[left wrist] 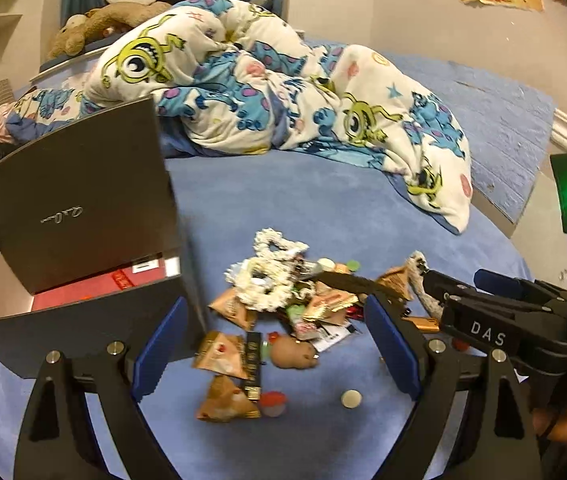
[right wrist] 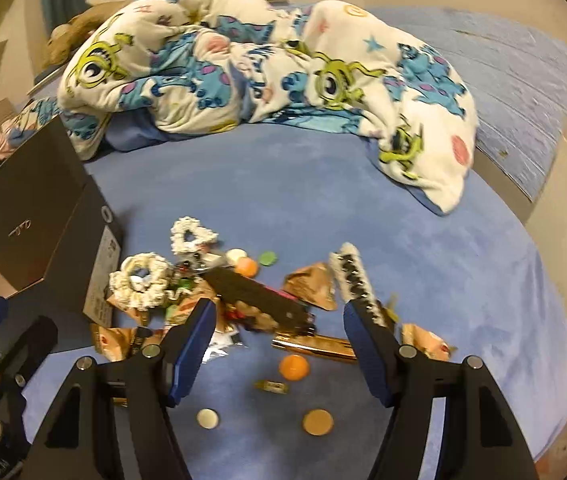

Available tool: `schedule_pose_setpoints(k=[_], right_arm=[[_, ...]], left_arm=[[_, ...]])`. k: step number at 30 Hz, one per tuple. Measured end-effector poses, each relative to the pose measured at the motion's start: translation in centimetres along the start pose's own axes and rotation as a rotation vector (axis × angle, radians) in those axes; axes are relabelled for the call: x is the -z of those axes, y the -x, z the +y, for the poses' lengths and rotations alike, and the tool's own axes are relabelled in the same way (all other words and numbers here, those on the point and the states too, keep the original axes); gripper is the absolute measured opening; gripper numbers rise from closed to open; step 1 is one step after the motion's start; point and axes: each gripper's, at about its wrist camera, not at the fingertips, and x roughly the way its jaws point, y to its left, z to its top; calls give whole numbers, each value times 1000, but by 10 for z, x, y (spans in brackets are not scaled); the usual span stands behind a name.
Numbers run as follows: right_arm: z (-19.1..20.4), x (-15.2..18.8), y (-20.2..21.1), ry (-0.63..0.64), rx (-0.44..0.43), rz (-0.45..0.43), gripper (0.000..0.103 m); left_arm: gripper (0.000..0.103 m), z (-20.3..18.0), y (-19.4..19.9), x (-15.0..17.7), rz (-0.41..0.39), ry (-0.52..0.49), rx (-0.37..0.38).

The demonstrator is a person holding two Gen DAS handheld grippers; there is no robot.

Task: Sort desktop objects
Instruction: 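Withdraw both open tools from the box back over the item pile, then grasp the white spiral hair curler with the left tool while the right tool grasps a brown snack packet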

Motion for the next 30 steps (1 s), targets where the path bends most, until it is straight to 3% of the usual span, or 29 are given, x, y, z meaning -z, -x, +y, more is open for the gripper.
schedule_pose_setpoints(k=[8, 14, 30], right_arm=[[-43, 24, 2, -31, 74, 12, 68], [-80, 40, -7, -92, 97, 50, 68], [-105, 53, -42, -135, 110, 91, 68]], left_arm=[[91, -31, -13, 11, 26, 15, 43], [91, -56, -20, 16, 51, -29, 63], [91, -97, -53, 6, 78, -99, 138]])
